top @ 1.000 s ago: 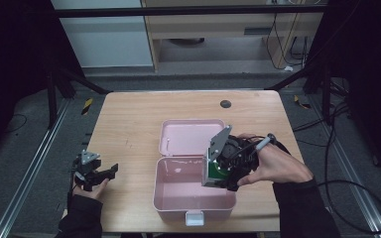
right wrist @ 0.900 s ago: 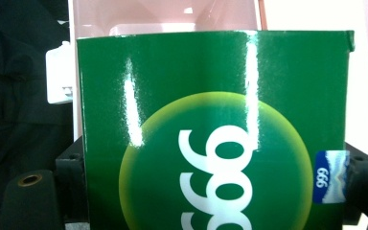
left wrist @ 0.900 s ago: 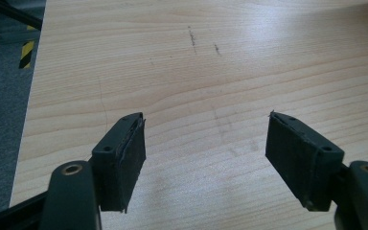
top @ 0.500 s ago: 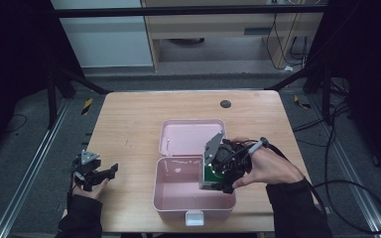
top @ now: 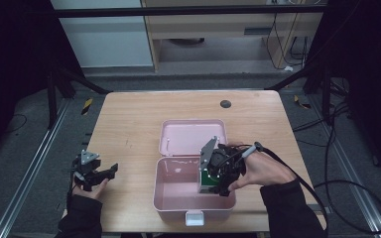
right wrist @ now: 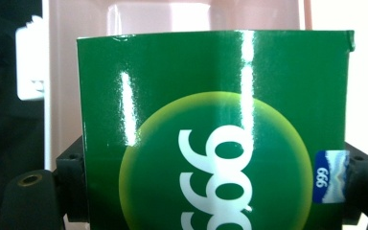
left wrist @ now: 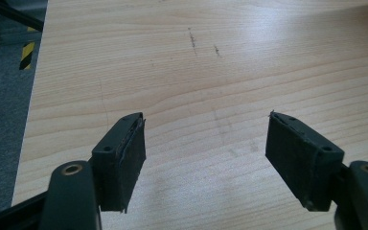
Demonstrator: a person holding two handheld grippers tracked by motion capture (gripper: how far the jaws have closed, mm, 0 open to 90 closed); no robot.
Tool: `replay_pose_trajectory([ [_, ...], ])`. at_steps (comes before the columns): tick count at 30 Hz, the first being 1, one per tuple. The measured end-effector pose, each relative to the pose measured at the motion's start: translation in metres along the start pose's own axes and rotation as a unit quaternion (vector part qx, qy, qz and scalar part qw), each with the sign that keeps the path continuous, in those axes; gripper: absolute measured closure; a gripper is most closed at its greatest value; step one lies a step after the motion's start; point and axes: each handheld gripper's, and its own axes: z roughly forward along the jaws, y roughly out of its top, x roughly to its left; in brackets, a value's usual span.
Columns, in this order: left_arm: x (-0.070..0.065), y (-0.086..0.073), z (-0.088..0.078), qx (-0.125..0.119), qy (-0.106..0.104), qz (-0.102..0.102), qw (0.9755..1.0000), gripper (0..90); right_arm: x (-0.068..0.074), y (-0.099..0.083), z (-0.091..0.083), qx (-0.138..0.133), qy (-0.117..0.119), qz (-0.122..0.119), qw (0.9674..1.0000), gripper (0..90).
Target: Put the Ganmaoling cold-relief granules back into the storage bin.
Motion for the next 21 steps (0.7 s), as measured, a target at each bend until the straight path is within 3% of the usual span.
replay_pose_trajectory([
  [8,0.0,0.0,0.0,0.0,0.0,0.0,1.0,29.1,0.001,-0.001,0.011,0.017,0.005,-0.01,0.9998,16.1],
  [17,0.0,0.0,0.0,0.0,0.0,0.0,1.0,29.1,-0.001,-0.006,0.025,0.027,0.019,0.0,0.9995,16.0],
  [21,0.0,0.0,0.0,0.0,0.0,0.0,1.0,29.1,-0.002,-0.007,0.033,0.04,0.021,-0.009,0.9989,15.8],
])
